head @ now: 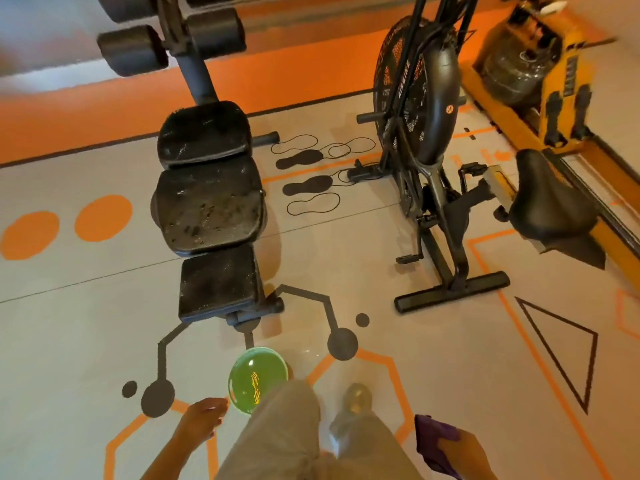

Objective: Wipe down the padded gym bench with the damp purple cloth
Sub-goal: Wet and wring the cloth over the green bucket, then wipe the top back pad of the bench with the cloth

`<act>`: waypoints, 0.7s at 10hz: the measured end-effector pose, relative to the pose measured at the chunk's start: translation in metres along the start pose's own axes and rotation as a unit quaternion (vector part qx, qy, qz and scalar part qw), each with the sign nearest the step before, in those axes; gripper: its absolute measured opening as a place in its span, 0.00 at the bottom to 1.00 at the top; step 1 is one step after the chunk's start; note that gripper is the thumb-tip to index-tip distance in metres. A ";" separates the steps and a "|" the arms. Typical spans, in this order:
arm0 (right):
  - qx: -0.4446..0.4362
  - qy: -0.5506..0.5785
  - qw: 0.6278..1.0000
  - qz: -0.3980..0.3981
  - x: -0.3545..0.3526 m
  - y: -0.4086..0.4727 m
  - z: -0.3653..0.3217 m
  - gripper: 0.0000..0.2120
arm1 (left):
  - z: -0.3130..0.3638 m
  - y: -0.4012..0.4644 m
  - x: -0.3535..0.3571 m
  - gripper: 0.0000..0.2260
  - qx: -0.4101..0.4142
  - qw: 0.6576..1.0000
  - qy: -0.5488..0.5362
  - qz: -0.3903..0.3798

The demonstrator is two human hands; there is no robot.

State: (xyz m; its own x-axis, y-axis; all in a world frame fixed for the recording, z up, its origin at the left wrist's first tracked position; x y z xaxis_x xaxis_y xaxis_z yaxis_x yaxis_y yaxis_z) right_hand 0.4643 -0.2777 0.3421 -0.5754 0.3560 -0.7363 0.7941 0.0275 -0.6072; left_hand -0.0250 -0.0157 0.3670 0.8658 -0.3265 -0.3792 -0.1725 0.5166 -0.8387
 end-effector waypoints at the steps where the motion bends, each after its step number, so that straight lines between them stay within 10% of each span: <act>1: -0.062 -0.186 0.959 -0.204 -0.017 -0.027 -0.068 0.11 | 0.000 -0.006 0.023 0.05 -0.015 1.000 -0.021 -0.014; 4: -0.183 -0.207 0.943 -0.187 -0.006 0.049 -0.248 0.18 | 0.036 0.012 0.073 0.12 -0.066 0.997 -0.037 0.004; 7: -0.114 -0.298 0.930 -0.182 -0.005 0.100 -0.331 0.18 | 0.277 0.096 0.115 0.06 0.046 0.997 -0.006 -0.054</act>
State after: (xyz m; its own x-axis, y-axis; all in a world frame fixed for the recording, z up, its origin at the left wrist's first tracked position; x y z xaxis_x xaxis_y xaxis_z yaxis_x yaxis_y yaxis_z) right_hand 0.6119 0.0326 0.3840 -0.7670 -0.2947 -0.5699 0.5068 0.2665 -0.8198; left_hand 0.1887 0.2157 0.3514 0.8824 -0.3759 -0.2830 -0.0341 0.5487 -0.8353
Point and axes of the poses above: each hand's wrist, its own y-axis towards the middle knuckle, its own x-axis out of the palm, z = x × y, the point moved 8 cm from there along y, towards the middle knuckle, and after that the axes turned 5 degrees about -y, right-handed, at the moved point
